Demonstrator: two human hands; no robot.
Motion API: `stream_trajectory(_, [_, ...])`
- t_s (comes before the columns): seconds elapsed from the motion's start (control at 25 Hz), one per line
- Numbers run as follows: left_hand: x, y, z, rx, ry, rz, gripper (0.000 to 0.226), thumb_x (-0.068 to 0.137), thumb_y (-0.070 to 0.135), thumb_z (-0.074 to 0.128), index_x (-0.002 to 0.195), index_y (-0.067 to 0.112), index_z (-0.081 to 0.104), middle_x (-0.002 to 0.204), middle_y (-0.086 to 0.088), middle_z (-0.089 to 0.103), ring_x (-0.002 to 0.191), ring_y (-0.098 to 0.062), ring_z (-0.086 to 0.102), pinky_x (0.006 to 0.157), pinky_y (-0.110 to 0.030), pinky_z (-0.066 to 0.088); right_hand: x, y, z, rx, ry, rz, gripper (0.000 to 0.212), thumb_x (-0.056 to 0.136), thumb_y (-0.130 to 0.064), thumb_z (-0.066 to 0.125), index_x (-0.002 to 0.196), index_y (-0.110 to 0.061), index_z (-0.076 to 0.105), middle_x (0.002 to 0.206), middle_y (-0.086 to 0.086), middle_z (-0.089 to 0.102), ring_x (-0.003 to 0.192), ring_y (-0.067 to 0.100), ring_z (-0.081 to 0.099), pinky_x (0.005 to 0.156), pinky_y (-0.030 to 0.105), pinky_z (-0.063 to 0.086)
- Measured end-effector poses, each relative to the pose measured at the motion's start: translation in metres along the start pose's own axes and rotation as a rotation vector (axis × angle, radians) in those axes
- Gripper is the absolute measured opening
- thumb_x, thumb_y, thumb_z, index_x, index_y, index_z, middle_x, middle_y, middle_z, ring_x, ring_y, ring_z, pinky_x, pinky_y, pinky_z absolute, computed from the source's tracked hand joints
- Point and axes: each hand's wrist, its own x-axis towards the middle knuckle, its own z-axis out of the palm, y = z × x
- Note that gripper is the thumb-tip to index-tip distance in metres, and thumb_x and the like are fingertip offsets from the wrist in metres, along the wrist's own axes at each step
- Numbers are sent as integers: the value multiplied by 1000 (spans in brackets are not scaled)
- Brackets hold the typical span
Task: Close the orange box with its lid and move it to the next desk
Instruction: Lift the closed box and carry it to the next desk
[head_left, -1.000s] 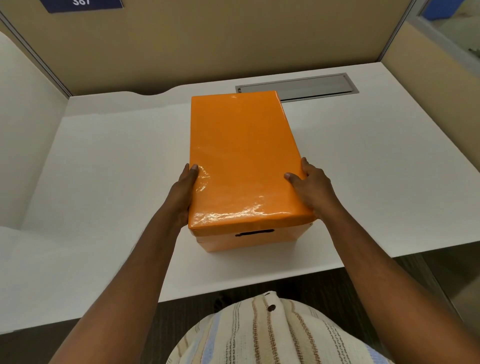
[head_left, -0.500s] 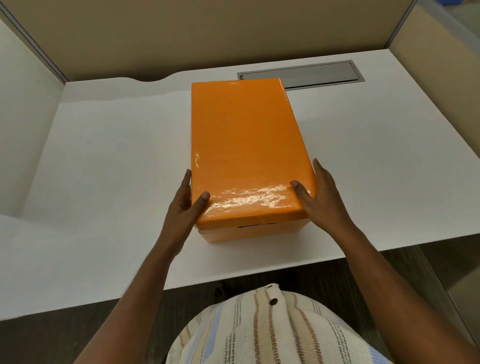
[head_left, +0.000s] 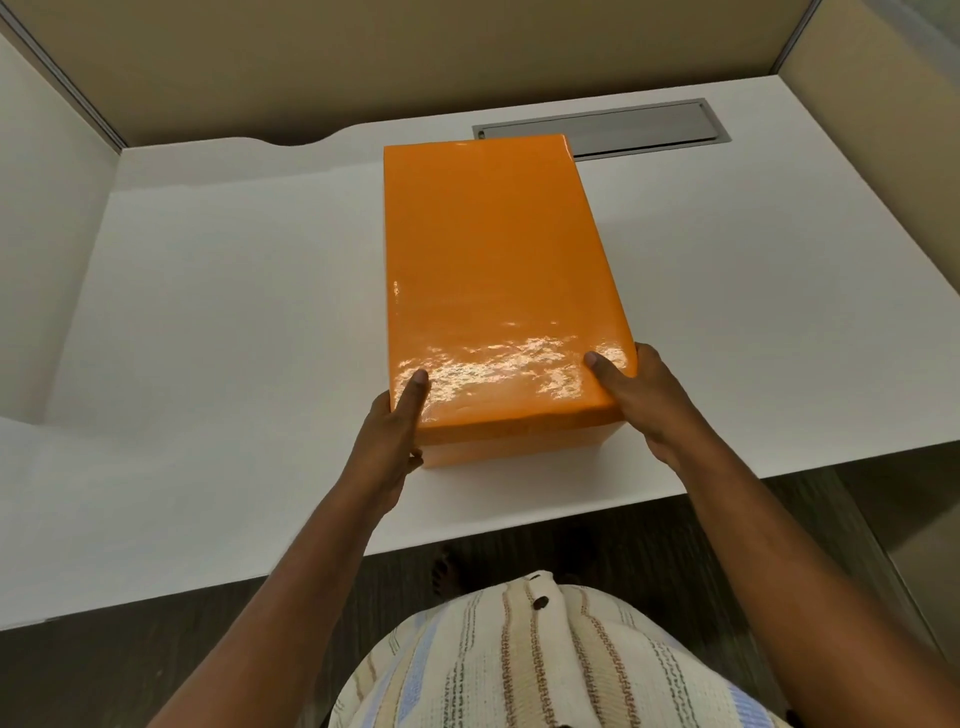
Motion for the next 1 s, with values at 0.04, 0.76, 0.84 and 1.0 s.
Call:
stream_trajectory(0.04, [-1, -1, 1, 34, 13, 22, 72, 86, 62, 45, 145, 22, 31, 147, -9, 44, 128, -35, 47, 102, -57, 42, -2, 2, 2, -13, 6, -13, 62, 82, -53, 57, 131, -21, 39, 123, 3, 55, 103, 24, 57, 78, 35, 49])
stream_trajectory(0.76, [49, 56, -12, 164, 198, 357, 78, 84, 50, 60, 149, 36, 20, 159, -4, 26, 142, -32, 30, 107, -56, 34, 31, -16, -9, -398, 176, -231, 78, 82, -69, 35, 147, -29, 17, 154, 6, 28, 135, 33, 38, 102, 51, 38])
stream_trajectory(0.84, [63, 70, -6, 283, 216, 400, 77, 86, 58, 51, 150, 32, 19, 159, -4, 25, 142, -32, 31, 110, -57, 32, 56, -36, -7, -445, 114, -308, 73, 88, -60, 35, 149, -31, 6, 159, 4, 16, 141, 33, 26, 108, 53, 29])
stream_trajectory(1.0, [79, 75, 1, 320, 123, 371, 69, 90, 59, 41, 150, 32, 19, 154, -6, 36, 130, -33, 48, 105, -55, 42, 90, -58, 7, -541, 1, -389, 72, 93, -52, 32, 150, -23, -1, 160, 1, -2, 145, 30, 14, 112, 50, 23])
